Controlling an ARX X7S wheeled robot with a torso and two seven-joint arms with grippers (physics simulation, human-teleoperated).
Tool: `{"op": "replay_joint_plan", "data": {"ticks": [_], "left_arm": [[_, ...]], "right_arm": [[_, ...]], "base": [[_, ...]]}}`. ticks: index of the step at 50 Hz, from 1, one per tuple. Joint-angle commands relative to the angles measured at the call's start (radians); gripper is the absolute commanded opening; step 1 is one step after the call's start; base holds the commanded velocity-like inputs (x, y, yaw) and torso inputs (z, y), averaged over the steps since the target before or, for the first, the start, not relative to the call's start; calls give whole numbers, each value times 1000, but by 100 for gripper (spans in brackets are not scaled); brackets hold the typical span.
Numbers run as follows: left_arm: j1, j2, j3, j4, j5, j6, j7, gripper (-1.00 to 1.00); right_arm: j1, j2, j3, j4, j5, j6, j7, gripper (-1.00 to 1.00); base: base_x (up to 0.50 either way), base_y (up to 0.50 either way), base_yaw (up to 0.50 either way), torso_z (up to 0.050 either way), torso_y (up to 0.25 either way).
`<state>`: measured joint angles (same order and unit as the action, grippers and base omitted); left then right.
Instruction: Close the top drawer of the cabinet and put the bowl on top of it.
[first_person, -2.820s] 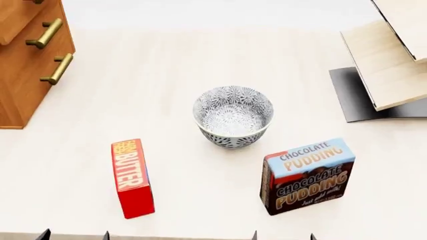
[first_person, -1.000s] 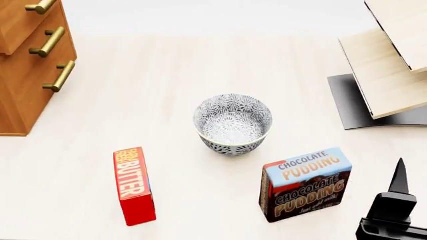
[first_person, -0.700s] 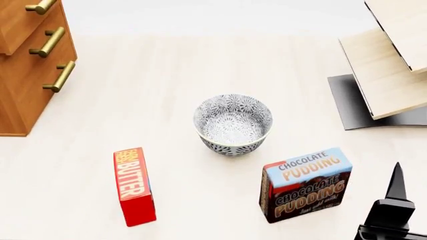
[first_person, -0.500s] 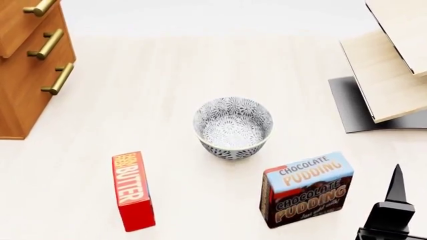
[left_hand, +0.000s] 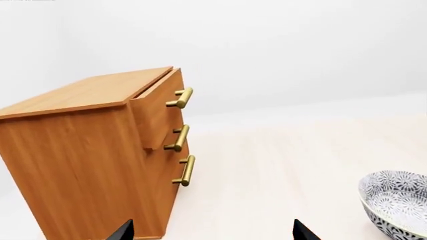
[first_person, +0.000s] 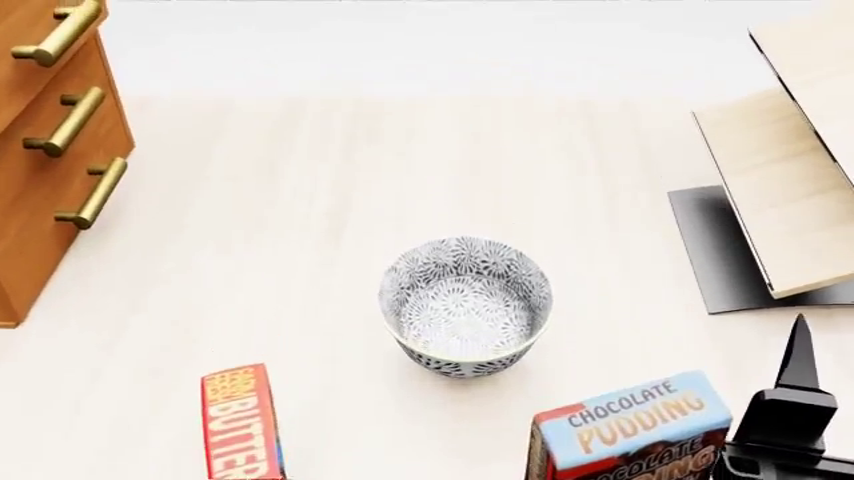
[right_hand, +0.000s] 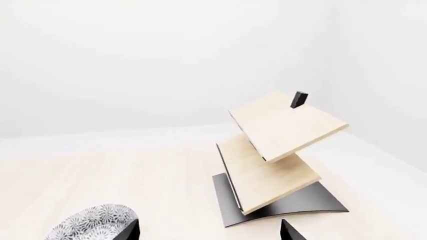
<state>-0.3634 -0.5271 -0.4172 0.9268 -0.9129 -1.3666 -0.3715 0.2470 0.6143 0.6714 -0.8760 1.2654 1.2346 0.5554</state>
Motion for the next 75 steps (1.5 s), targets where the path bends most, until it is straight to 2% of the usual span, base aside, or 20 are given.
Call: {"op": "replay_joint_plan", "data": {"ticks": [1,2,3,4,12,30,53,75], "left_arm": [[54,-25,56,2,35,67,24,100],[54,-26,58,1,36,70,24,100],[54,-27,60,-1,34,71,26,100],[54,-28,61,-2,35,73,25,100],[71,-37,81,-11,50,99,32,100],[71,-49,46,3,4,86,14,100],[76,-58,107,-26,34,127,5,100],[65,-71,105,-42,22,138,-8,100]], "right_arm": [[-38,6,-28,-1,-48,-51,-26,100],[-5,26,-21,10,12,-28,17,100],[-70,-5,-47,-3,-100,-87,-57,100],[-87,-12,-56,-3,-133,-105,-78,100],[-91,-17,-84,5,-165,-123,-89,100],[-111,-7,-51,-12,-125,-123,-72,100],[-120,-7,-80,19,-165,-153,-90,100],[-122,-5,-100,25,-173,-169,-89,100]], "base": [[273,0,0,0,0],[273,0,0,0,0],[277,0,0,0,0],[277,0,0,0,0],[281,0,0,0,0],[280,0,0,0,1],[281,0,0,0,0],[283,0,0,0,0]]}}
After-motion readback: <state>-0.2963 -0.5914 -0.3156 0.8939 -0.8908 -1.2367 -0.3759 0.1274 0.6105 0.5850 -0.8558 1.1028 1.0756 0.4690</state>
